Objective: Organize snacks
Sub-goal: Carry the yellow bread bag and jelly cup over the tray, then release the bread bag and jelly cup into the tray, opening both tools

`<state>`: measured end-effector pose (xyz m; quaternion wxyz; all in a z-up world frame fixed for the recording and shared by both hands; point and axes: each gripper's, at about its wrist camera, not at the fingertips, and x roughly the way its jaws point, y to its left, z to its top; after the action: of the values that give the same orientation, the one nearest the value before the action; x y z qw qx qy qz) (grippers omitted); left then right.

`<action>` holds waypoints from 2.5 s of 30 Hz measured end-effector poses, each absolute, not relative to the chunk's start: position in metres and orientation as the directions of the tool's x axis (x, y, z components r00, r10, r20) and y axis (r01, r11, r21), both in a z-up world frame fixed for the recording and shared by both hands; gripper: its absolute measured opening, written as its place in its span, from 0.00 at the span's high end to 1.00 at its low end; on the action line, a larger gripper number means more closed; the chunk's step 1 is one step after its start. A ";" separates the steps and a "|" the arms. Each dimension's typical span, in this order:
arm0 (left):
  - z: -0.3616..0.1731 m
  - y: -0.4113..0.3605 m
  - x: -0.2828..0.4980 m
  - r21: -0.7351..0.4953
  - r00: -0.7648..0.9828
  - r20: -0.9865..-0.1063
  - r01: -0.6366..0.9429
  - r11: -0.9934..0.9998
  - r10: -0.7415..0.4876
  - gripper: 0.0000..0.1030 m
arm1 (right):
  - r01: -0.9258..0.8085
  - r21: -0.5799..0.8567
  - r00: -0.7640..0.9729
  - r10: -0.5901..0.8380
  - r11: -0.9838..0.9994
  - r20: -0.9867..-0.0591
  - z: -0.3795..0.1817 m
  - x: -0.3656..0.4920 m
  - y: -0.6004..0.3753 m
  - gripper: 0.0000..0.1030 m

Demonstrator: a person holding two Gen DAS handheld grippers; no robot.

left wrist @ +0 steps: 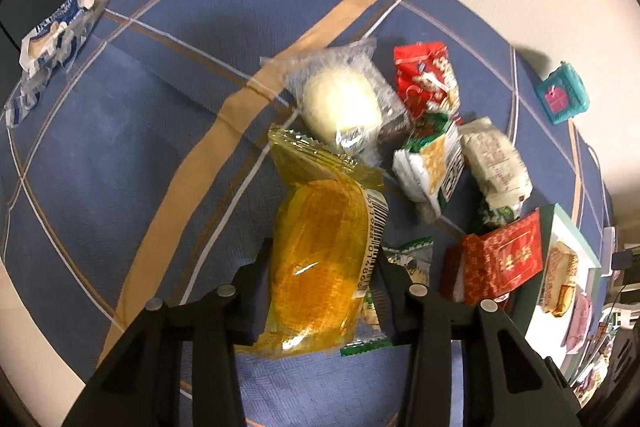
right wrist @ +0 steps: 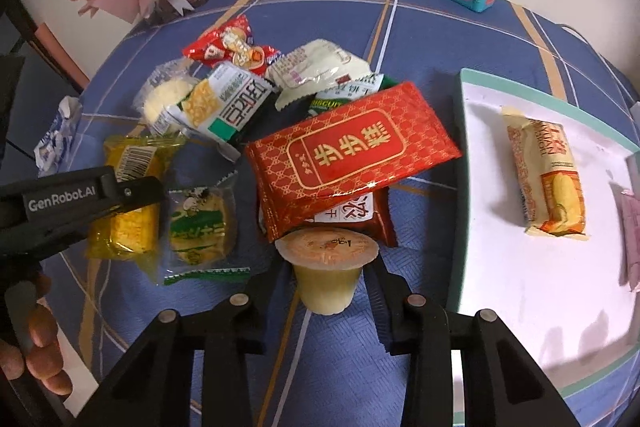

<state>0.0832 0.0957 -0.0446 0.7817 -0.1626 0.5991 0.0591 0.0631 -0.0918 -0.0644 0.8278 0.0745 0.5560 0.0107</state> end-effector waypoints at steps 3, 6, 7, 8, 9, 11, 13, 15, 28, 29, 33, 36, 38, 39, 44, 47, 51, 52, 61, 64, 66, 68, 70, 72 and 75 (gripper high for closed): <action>-0.031 0.096 0.081 -0.192 0.309 -0.946 -0.283 0.940 -0.100 0.57 | 0.079 0.154 0.392 0.111 0.985 -0.913 -0.056 0.061 -0.099 0.62; -0.018 0.098 0.077 -0.200 0.344 -0.934 -0.281 0.939 -0.096 0.57 | 0.091 0.178 0.411 0.126 0.980 -0.903 -0.045 0.057 -0.106 0.62; -0.014 0.099 0.074 -0.203 0.353 -0.931 -0.281 0.938 -0.096 0.57 | 0.094 0.184 0.420 0.129 0.979 -0.898 -0.041 0.056 -0.107 0.62; -0.013 0.097 0.074 -0.206 0.362 -0.927 -0.280 0.938 -0.095 0.57 | 0.095 0.190 0.431 0.132 0.977 -0.893 -0.036 0.053 -0.109 0.62; -0.011 0.097 0.074 -0.208 0.371 -0.924 -0.279 0.938 -0.094 0.57 | 0.096 0.197 0.442 0.135 0.976 -0.887 -0.032 0.051 -0.111 0.62; -0.006 0.095 0.072 -0.209 0.383 -0.919 -0.276 0.938 -0.092 0.57 | 0.100 0.201 0.459 0.134 0.974 -0.878 -0.024 0.044 -0.112 0.62; -0.002 0.094 0.072 -0.207 0.394 -0.915 -0.271 0.940 -0.088 0.57 | 0.109 0.197 0.469 0.124 0.974 -0.874 -0.018 0.041 -0.114 0.62; 0.003 0.092 0.067 -0.207 0.403 -0.911 -0.260 0.943 -0.089 0.57 | 0.122 0.186 0.472 0.108 0.975 -0.875 -0.015 0.037 -0.117 0.62; 0.017 0.007 0.058 -0.208 0.388 -0.902 -0.010 0.978 -0.188 0.57 | 0.428 0.168 0.437 -0.041 0.888 -0.898 -0.016 0.018 -0.225 0.62; 0.017 -0.001 0.057 -0.210 0.384 -0.902 0.016 0.978 -0.200 0.57 | 0.456 0.168 0.433 -0.052 0.874 -0.900 -0.016 0.015 -0.236 0.62; 0.018 -0.040 0.047 -0.214 0.353 -0.903 0.123 0.969 -0.244 0.57 | 0.542 0.172 0.414 -0.083 0.822 -0.906 -0.018 0.000 -0.273 0.62; 0.017 -0.065 0.039 -0.198 0.336 -0.907 0.194 0.961 -0.255 0.57 | 0.582 0.178 0.408 -0.096 0.793 -0.908 -0.018 -0.009 -0.293 0.62; 0.017 -0.080 0.033 -0.194 0.325 -0.908 0.237 0.952 -0.265 0.57 | 0.604 0.178 0.406 -0.107 0.777 -0.907 -0.017 -0.015 -0.303 0.62; 0.016 -0.088 0.031 -0.197 0.317 -0.908 0.257 0.946 -0.275 0.57 | 0.611 0.177 0.405 -0.113 0.771 -0.907 -0.015 -0.018 -0.308 0.62; 0.011 -0.119 0.019 -0.231 0.268 -0.906 0.338 0.912 -0.329 0.57 | 0.645 0.167 0.397 -0.141 0.746 -0.907 -0.012 -0.031 -0.328 0.62; 0.007 -0.131 0.015 -0.227 0.256 -0.907 0.371 0.900 -0.334 0.57 | 0.651 0.162 0.391 -0.145 0.742 -0.909 -0.013 -0.035 -0.332 0.62; 0.000 -0.140 0.014 -0.220 0.247 -0.911 0.388 0.895 -0.331 0.57 | 0.649 0.161 0.382 -0.136 0.744 -0.914 -0.018 -0.033 -0.333 0.62; 0.000 -0.141 0.013 -0.221 0.245 -0.911 0.389 0.894 -0.332 0.57 | 0.647 0.160 0.380 -0.132 0.746 -0.916 -0.020 -0.032 -0.333 0.62; -0.006 -0.147 0.016 -0.227 0.240 -0.909 0.402 0.887 -0.341 0.53 | 0.637 0.158 0.369 -0.118 0.755 -0.922 -0.025 -0.030 -0.329 0.62; -0.004 -0.144 0.017 -0.232 0.240 -0.908 0.394 0.889 -0.343 0.41 | 0.640 0.153 0.361 -0.119 0.753 -0.925 -0.026 -0.030 -0.329 0.61; -0.004 -0.142 0.018 -0.230 0.242 -0.909 0.384 0.894 -0.338 0.41 | 0.637 0.156 0.362 -0.114 0.755 -0.925 -0.026 -0.030 -0.328 0.61; -0.004 -0.138 0.020 -0.238 0.241 -0.909 0.367 0.899 -0.339 0.41 | 0.630 0.154 0.366 -0.116 0.761 -0.923 -0.024 -0.029 -0.327 0.60; -0.006 -0.133 0.023 -0.231 0.238 -0.917 0.340 0.912 -0.321 0.41 | 0.624 0.149 0.367 -0.119 0.767 -0.923 -0.023 -0.029 -0.325 0.60; -0.009 -0.125 0.026 -0.212 0.242 -0.925 0.305 0.928 -0.291 0.41 | 0.615 0.145 0.366 -0.117 0.775 -0.923 -0.023 -0.027 -0.321 0.60; -0.014 -0.109 0.033 -0.173 0.250 -0.941 0.229 0.958 -0.229 0.38 | 0.601 0.131 0.355 -0.117 0.788 -0.928 -0.024 -0.024 -0.316 0.54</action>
<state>0.0326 -0.1090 -0.0138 0.7905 -0.0001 0.5950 -0.1450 -0.0244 -0.3156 -0.0244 0.7895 0.2329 0.5203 -0.2273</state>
